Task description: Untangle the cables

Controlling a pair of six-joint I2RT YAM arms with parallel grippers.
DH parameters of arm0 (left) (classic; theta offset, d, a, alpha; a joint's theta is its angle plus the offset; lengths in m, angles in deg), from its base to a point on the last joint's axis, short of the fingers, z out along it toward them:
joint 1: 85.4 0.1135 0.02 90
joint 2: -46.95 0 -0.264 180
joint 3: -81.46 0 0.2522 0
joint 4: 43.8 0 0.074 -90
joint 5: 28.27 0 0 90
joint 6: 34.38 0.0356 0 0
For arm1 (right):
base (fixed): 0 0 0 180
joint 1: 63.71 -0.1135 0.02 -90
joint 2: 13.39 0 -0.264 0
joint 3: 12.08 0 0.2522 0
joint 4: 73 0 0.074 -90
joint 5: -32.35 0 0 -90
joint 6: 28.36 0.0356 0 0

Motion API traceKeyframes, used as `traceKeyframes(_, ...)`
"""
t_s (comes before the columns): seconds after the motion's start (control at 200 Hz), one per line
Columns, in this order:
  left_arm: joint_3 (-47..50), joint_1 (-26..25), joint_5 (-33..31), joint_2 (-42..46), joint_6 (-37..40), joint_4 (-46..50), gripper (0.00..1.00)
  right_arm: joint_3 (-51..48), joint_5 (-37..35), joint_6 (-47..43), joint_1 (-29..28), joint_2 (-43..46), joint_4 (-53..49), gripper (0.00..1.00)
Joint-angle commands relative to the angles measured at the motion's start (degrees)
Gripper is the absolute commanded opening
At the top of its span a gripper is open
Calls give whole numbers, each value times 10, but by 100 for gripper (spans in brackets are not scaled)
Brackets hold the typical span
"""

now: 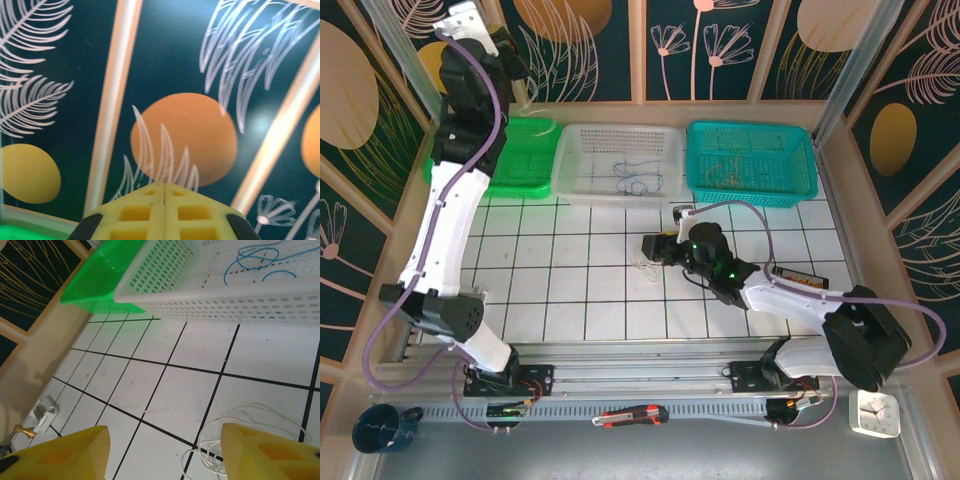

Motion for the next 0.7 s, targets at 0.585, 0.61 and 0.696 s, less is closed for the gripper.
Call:
traceKeyframes(0.585,48,144,22,-246,8,-85,0,-22,-41,-23,8,128,-126,61)
traceKeyframes(0.61,59,143,27,-243,7,-90,0,-23,-43,-24,8,128,-126,61)
traceKeyframes(0.696,80,144,44,-230,-4,-104,43,-25,-45,-25,10,124,-125,62)
